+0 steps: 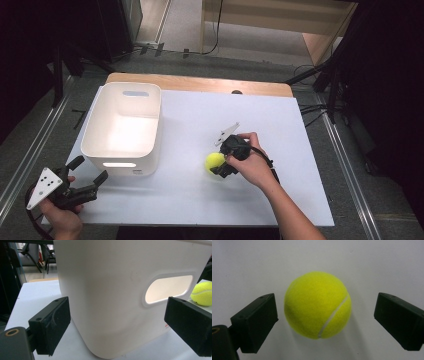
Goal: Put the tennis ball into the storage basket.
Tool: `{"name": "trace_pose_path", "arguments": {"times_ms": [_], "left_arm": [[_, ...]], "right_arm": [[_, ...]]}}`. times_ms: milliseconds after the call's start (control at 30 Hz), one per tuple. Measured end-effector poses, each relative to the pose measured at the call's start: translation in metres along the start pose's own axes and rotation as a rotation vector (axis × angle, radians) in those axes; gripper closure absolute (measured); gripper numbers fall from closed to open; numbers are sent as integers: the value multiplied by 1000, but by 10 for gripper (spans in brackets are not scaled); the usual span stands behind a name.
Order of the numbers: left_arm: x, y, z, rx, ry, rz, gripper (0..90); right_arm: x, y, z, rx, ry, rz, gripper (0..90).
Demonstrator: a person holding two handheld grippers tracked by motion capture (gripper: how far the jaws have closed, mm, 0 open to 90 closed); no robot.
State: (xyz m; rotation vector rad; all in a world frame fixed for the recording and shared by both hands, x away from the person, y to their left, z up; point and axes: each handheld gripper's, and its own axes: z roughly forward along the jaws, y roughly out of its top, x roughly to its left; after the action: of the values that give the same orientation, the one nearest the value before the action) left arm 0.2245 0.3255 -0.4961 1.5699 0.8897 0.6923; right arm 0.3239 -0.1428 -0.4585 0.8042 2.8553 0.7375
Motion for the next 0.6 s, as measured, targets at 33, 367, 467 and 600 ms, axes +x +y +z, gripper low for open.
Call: {"name": "trace_pose_path", "arguments": {"times_ms": [33, 367, 467, 600], "left_arm": [[0, 0, 0, -1, 0, 3, 72], [0, 0, 1, 0, 1, 3, 72], [0, 0, 1, -1, 0, 2, 72], [0, 0, 0, 0, -2, 2, 72]], "right_arm": [[0, 1, 1, -1, 8, -22, 38], [3, 4, 12, 44, 28, -27, 49], [4, 5, 15, 55, 21, -25, 82], [4, 6, 18, 66, 25, -20, 82]]}}
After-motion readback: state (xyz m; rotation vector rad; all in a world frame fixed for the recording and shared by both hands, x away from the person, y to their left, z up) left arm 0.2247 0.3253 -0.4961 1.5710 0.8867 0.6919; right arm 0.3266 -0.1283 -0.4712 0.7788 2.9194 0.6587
